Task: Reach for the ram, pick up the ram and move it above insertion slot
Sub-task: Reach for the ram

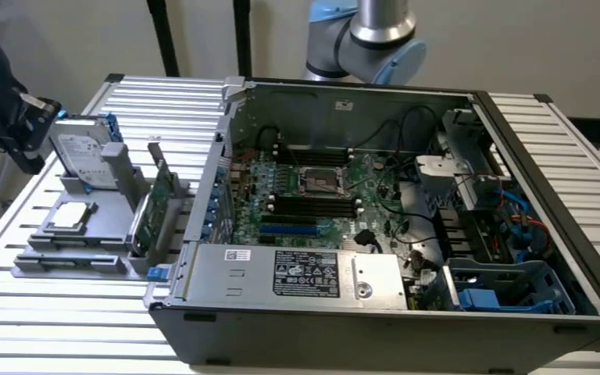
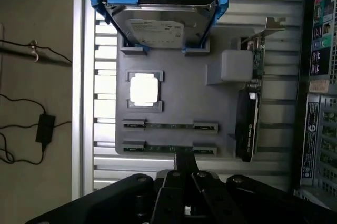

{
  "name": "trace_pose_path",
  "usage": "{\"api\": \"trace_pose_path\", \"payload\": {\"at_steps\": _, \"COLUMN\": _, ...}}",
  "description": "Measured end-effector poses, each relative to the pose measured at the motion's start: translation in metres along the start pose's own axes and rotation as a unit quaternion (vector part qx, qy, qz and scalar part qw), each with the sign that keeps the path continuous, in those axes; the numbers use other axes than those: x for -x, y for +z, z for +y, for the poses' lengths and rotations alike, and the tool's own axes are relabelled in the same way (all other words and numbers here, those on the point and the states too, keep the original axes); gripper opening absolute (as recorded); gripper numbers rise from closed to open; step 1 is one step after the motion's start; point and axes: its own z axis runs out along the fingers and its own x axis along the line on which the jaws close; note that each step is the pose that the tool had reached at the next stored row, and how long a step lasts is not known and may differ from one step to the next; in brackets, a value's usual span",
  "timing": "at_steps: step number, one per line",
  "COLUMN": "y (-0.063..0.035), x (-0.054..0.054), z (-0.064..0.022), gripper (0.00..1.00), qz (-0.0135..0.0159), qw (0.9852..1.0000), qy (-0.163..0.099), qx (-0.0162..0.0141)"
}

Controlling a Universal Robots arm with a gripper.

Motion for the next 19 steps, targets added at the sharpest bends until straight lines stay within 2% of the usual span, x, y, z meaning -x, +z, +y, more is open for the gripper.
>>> {"api": "trace_pose_path", "payload": {"at_steps": 6, "y": 0.0023, "x": 0.011, "z": -0.0183, "gripper": 0.11, "qz": 0.0001, "qw": 1.0000, "qy": 0.000, "qx": 0.0000}}
{"api": "trace_pose_path", "payload": {"at_steps": 12, "y": 0.0022, "x": 0.011, "z": -0.0211, "gripper": 0.11, "qz": 0.0005, "qw": 1.0000, "qy": -0.003, "qx": 0.0000}}
{"api": "trace_pose_path", "payload": {"at_steps": 16, "y": 0.0030, "x": 0.011, "z": -0.0212, "gripper": 0.11, "qz": 0.0017, "qw": 0.9993, "qy": -0.038, "qx": -0.0003}}
{"api": "trace_pose_path", "payload": {"at_steps": 19, "y": 0.0037, "x": 0.011, "z": -0.0212, "gripper": 0.11, "qz": 0.0028, "qw": 0.9978, "qy": -0.066, "qx": -0.0005}}
